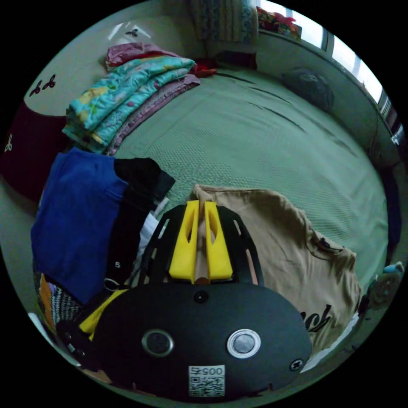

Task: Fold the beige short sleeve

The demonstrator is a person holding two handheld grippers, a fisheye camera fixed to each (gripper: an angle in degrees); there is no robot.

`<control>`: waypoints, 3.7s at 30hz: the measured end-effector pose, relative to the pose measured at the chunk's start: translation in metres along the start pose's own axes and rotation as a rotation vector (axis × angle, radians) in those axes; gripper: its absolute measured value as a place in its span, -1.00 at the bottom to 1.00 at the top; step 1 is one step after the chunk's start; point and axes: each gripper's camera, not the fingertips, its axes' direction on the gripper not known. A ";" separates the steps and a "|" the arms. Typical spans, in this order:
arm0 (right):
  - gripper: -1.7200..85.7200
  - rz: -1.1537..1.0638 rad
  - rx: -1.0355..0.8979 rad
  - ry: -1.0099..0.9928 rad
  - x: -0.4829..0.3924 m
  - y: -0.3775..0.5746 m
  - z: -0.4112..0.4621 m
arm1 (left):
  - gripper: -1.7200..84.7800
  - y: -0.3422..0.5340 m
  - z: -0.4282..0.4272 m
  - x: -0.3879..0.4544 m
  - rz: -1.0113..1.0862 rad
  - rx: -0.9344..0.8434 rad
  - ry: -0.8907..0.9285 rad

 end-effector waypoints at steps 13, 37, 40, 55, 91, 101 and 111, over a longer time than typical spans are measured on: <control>-0.93 0.228 -0.032 0.121 0.062 0.004 -0.013 | -0.95 0.015 0.000 0.046 0.127 0.086 0.042; -0.79 0.026 0.073 0.066 0.013 -0.029 0.014 | -0.98 -0.023 0.079 0.072 0.124 -0.045 0.194; -0.78 -0.028 0.017 0.148 0.010 -0.053 0.050 | -0.97 -0.025 0.086 0.097 0.205 -0.062 0.141; -0.96 -0.097 0.029 0.128 0.012 -0.071 0.073 | -0.97 -0.038 0.109 0.140 0.235 -0.132 0.103; -0.76 -0.067 0.092 -0.016 0.110 0.189 -0.010 | -0.97 -0.029 0.071 0.332 0.292 -0.044 0.110; -0.80 0.272 -0.014 0.130 0.203 0.429 -0.043 | -0.97 0.003 0.063 0.485 0.514 -0.029 0.220; -0.98 0.449 -0.003 0.298 0.249 0.547 -0.041 | -0.94 0.028 0.096 0.598 0.513 -0.088 0.223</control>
